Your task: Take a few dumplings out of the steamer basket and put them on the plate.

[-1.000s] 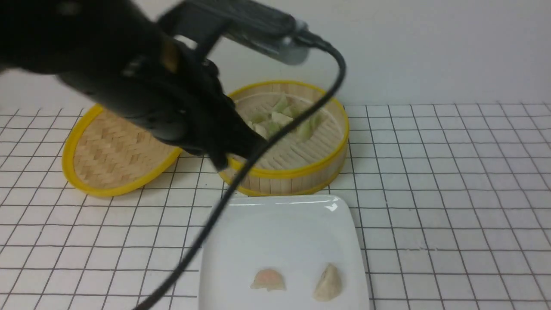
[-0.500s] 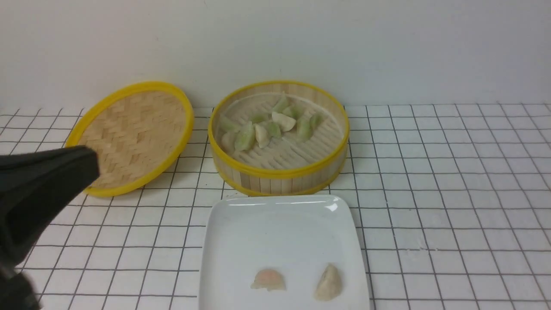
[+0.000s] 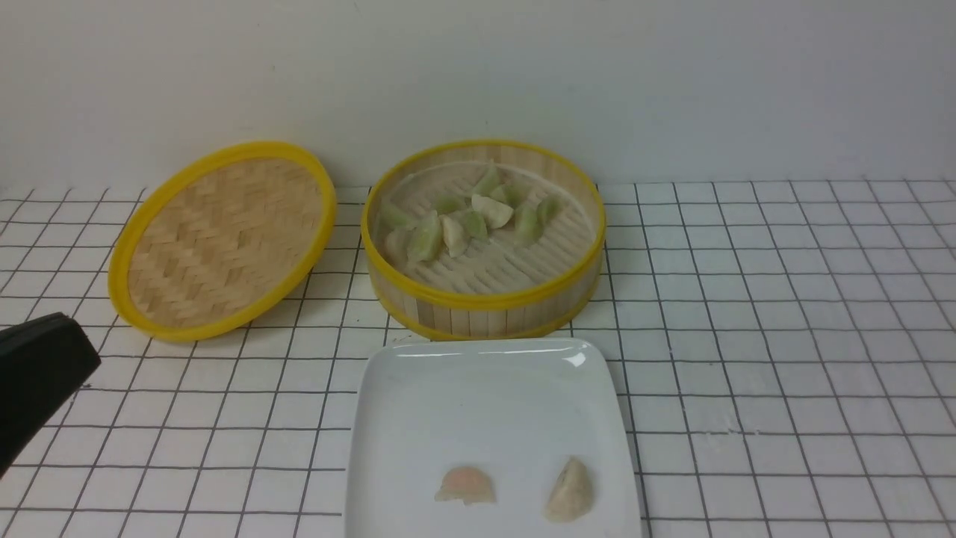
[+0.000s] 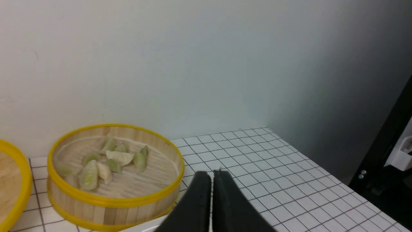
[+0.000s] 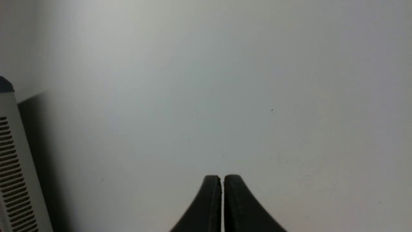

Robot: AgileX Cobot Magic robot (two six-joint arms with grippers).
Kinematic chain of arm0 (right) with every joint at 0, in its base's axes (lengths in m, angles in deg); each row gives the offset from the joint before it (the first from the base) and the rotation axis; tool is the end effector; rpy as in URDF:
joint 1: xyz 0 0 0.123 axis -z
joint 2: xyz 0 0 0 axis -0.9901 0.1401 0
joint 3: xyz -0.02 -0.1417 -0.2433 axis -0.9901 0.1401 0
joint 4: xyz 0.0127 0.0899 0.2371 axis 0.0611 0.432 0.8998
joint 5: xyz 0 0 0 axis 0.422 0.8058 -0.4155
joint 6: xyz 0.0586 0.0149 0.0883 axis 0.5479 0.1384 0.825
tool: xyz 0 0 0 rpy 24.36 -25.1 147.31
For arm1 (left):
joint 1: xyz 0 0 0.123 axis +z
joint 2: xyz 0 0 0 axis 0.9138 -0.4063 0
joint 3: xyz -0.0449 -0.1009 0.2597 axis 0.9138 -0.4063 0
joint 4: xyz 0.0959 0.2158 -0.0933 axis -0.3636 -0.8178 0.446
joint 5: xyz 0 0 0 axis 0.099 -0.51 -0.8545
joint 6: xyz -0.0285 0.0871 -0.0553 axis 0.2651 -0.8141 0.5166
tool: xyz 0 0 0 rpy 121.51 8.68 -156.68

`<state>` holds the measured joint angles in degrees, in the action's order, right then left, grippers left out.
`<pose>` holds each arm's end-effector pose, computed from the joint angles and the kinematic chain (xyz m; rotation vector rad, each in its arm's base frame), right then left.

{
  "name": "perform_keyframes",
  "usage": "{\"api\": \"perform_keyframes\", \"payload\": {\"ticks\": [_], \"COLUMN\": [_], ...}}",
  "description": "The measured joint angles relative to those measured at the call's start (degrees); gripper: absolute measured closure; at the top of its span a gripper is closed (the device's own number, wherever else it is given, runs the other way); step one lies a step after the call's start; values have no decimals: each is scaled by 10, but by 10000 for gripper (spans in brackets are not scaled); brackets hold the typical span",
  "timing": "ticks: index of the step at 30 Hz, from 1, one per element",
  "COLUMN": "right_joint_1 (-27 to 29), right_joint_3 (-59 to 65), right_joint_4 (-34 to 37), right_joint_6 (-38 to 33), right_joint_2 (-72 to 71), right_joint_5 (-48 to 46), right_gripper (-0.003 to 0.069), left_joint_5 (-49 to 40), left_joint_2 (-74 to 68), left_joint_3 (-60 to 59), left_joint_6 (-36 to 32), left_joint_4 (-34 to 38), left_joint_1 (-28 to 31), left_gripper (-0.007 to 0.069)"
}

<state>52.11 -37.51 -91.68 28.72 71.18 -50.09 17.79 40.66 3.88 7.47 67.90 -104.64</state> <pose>0.0343 0.0077 0.3537 -0.0785 1.3405 0.6160 0.0704 -0.0524 0.3452 0.2886 1.6106 -0.7275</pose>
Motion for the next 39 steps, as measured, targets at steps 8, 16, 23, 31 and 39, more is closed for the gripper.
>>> {"api": "perform_keyframes", "payload": {"ticks": [8, 16, 23, 31, 39], "right_joint_1": [0, 0, 0, 0, 0], "right_joint_3": [0, 0, 0, 0, 0], "right_joint_4": [0, 0, 0, 0, 0], "right_joint_6": [0, 0, 0, -5, -10], "right_joint_2": [0, 0, 0, 0, 0], "right_joint_5": [0, 0, 0, 0, 0], "right_gripper": [656, 656, 656, 656, 656], "left_joint_5": [0, 1, 23, 77, -11], "left_joint_2": [0, 0, 16, 123, 190], "left_joint_3": [0, 0, -59, -252, -331], "left_joint_6": [1, -26, -213, -277, -279], "left_joint_4": [-1, -31, 23, 93, 98], "left_joint_1": [0, 0, 64, 257, 352], "left_gripper": [631, 631, 631, 631, 631]}}
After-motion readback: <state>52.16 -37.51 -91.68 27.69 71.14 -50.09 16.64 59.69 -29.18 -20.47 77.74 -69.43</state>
